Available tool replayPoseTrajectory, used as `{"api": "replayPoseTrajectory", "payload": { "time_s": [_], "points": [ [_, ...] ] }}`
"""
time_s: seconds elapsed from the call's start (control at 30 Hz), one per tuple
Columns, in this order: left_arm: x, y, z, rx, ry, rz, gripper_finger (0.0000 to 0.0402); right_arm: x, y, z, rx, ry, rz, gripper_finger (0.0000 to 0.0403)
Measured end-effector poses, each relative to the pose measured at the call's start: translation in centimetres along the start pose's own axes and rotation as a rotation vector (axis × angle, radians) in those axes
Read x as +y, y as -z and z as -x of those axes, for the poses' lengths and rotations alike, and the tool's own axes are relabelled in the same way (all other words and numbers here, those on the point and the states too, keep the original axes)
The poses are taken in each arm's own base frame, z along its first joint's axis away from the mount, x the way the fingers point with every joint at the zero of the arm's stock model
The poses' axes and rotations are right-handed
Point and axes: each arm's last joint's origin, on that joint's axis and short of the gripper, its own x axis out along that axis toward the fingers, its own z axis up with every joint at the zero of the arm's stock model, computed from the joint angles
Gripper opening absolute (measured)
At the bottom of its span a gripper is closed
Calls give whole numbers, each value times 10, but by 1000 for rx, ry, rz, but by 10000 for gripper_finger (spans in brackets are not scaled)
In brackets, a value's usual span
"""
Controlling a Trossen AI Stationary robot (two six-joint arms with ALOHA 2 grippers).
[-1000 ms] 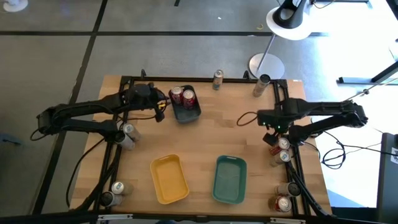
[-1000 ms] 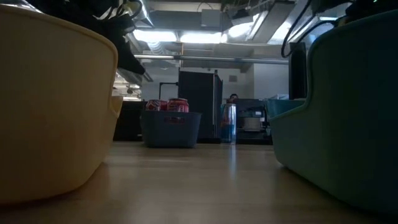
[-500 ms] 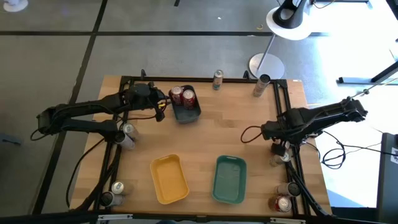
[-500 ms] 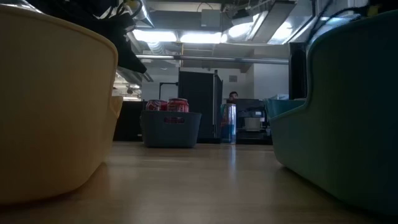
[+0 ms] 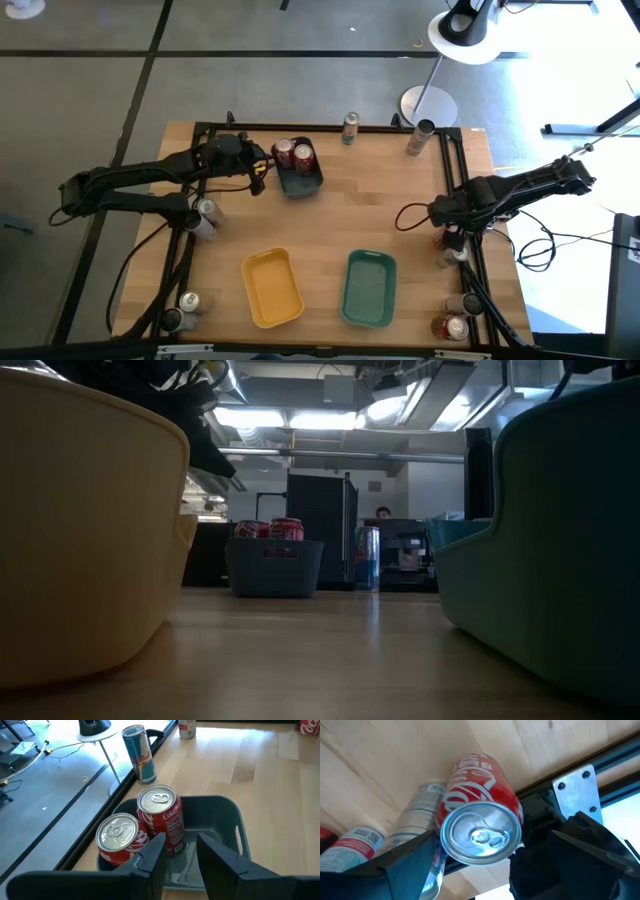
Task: Sort soda cans
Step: Put the red and white soda can into the blue bin
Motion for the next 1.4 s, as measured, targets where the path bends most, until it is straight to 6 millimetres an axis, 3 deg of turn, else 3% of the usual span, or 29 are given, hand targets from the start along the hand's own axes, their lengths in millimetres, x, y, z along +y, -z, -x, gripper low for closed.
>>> {"api": "replayPoseTrajectory", "payload": {
  "time_s": [0.47,1.07,1.4],
  "points": [
    [0,0,0,0,0,5,100,3,-4,-4,-12,-12,9,374],
    [0,0,0,1,1,19,100,22,-25,-22,149,43,7,374],
    [0,0,0,0,1,19,100,26,-30,-25,135,38,36,374]
  ]
}}
